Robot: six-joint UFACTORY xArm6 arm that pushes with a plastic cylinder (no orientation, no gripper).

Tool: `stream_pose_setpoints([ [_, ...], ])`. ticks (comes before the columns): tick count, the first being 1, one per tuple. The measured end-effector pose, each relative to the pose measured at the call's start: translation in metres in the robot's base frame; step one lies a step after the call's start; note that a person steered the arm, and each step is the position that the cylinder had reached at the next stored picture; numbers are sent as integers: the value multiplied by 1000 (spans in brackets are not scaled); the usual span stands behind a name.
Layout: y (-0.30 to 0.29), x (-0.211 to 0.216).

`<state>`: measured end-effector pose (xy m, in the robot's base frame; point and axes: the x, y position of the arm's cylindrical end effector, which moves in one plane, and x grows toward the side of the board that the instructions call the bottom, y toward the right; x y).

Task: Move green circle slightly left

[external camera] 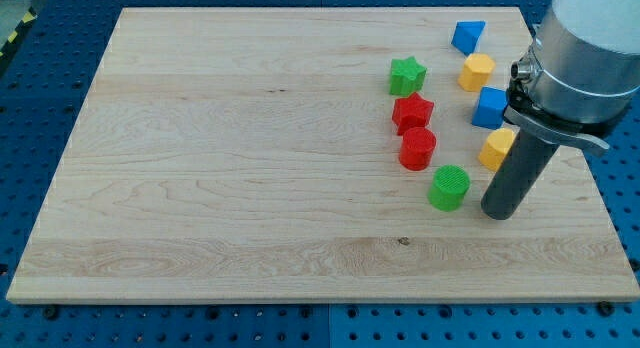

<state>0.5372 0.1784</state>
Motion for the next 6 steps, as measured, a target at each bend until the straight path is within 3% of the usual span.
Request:
stream_pose_setpoints([
  [6, -22, -13],
])
